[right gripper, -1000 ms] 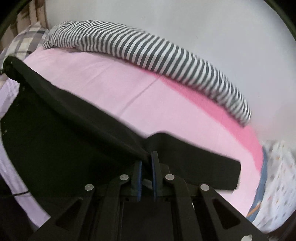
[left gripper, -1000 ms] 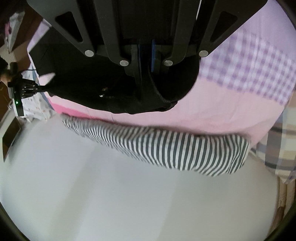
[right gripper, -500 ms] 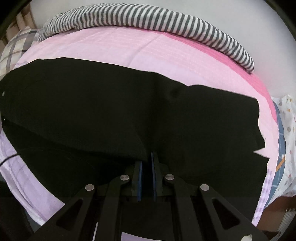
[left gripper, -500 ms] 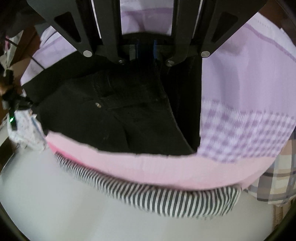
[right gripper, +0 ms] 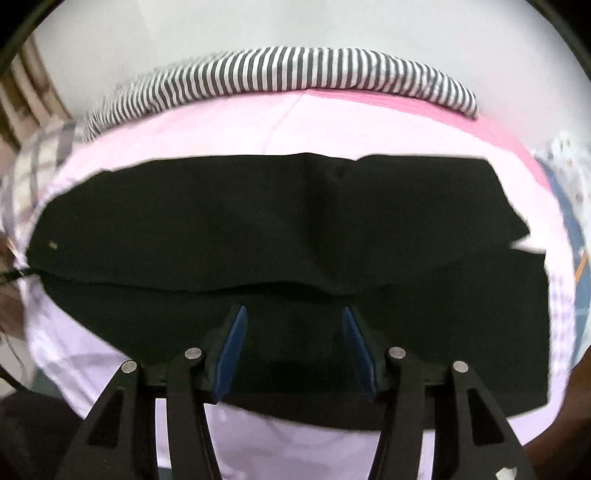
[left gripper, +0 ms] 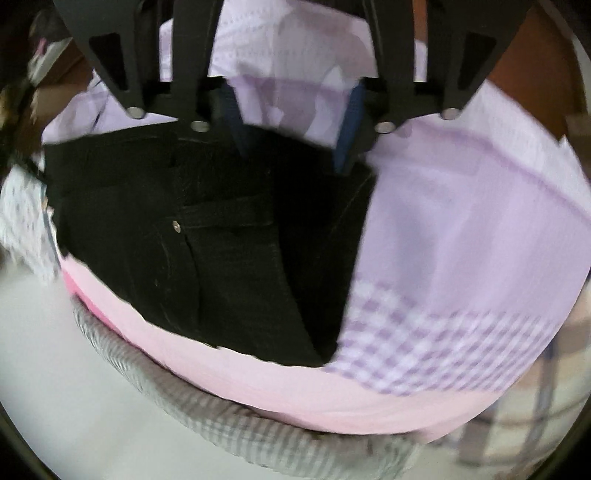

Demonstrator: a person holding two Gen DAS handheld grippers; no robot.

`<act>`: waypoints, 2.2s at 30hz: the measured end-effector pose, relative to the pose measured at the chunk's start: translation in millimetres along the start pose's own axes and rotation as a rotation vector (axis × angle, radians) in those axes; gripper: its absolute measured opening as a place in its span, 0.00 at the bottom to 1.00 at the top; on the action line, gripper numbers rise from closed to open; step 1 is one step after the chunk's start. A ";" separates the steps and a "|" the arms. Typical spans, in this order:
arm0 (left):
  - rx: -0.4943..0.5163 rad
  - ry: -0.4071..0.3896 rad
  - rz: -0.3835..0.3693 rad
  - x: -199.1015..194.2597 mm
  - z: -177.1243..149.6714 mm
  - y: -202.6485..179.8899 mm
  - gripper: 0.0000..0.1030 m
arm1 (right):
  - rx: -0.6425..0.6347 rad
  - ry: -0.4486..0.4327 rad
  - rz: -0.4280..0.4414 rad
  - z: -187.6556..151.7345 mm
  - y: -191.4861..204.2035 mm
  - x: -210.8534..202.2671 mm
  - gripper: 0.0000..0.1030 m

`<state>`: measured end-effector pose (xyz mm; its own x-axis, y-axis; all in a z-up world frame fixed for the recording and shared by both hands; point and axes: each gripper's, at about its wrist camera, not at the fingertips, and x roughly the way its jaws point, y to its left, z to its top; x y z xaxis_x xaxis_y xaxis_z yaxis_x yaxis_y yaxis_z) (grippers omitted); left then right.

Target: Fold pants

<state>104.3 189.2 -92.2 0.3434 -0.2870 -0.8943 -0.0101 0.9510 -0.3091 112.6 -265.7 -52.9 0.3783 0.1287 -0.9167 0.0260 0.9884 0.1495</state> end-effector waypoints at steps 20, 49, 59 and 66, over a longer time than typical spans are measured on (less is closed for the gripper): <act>-0.493 -0.024 -0.362 29.5 -6.4 12.2 0.49 | 0.440 -0.035 0.282 -32.6 -25.4 15.2 0.51; -0.458 -0.155 -0.326 9.0 9.9 6.8 0.20 | 0.796 -0.197 0.381 -18.2 -104.8 55.4 0.33; -0.410 -0.100 -0.244 21.8 17.9 5.7 0.19 | 0.787 -0.226 0.335 -17.3 -120.2 44.8 0.06; -0.291 -0.076 -0.190 16.3 29.4 -0.2 0.18 | 0.751 -0.230 0.226 -24.8 -105.5 3.5 0.05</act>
<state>137.5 187.8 -97.2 0.4333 -0.4363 -0.7886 -0.2030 0.8053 -0.5571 88.2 -367.5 -81.1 0.6267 0.2177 -0.7482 0.5091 0.6125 0.6047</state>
